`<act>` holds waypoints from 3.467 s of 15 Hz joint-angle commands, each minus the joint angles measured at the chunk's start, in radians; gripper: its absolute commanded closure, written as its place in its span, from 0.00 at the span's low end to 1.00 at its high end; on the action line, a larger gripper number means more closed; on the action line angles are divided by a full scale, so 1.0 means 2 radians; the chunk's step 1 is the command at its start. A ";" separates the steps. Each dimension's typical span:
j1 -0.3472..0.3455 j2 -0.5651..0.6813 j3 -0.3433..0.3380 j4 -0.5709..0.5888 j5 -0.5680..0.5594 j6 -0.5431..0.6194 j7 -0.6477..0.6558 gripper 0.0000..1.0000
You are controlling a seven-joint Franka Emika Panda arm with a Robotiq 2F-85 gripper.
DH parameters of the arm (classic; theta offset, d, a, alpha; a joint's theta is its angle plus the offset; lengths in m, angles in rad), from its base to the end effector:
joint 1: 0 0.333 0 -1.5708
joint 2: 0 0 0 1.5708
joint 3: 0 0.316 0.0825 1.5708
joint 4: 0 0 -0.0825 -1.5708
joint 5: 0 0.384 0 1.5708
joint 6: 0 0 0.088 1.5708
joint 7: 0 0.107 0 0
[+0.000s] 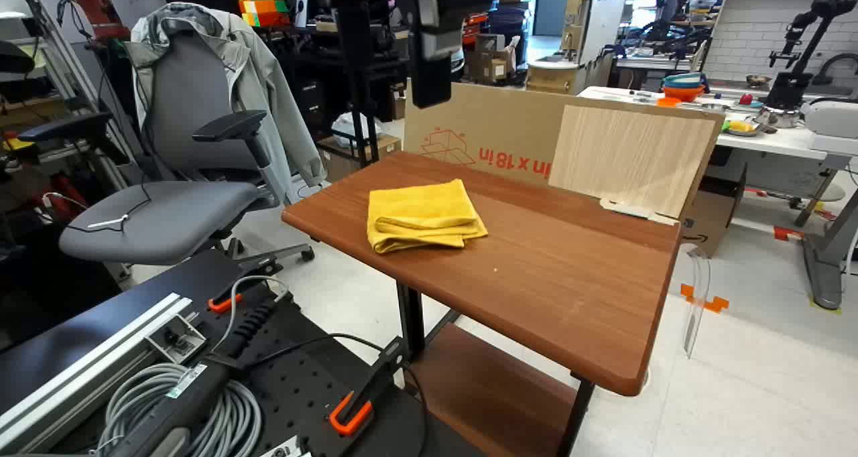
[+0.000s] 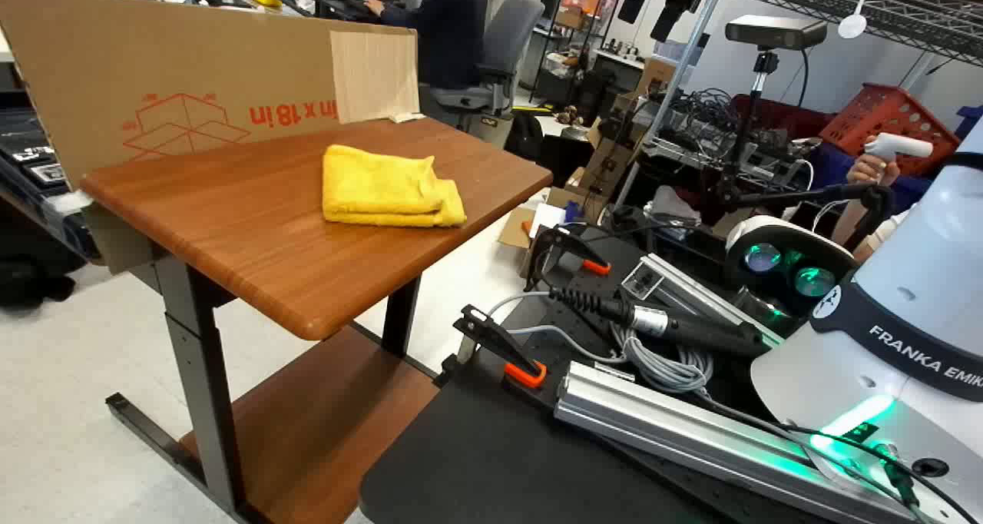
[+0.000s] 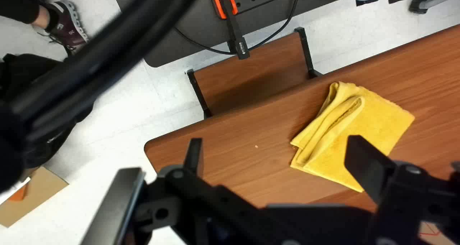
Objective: Use the yellow towel to wipe the table
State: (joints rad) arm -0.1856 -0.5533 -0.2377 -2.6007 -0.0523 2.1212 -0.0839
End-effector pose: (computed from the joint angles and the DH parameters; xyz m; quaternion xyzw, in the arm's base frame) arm 0.3460 -0.1583 0.4363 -0.9888 0.1408 -0.0396 0.0309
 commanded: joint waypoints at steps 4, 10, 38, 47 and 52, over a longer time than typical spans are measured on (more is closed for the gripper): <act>-0.008 0.009 0.008 0.003 0.000 0.005 0.005 0.00; 0.050 0.143 0.037 0.062 0.112 0.100 0.072 0.00; 0.143 0.570 0.124 0.258 0.088 0.279 0.346 0.00; 0.082 0.619 0.051 0.313 0.152 0.303 0.365 0.00; 0.014 0.674 0.022 0.419 0.193 0.264 0.398 0.00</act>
State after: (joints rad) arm -0.1145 0.6895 -0.1738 -1.9230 0.2755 2.7003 0.6563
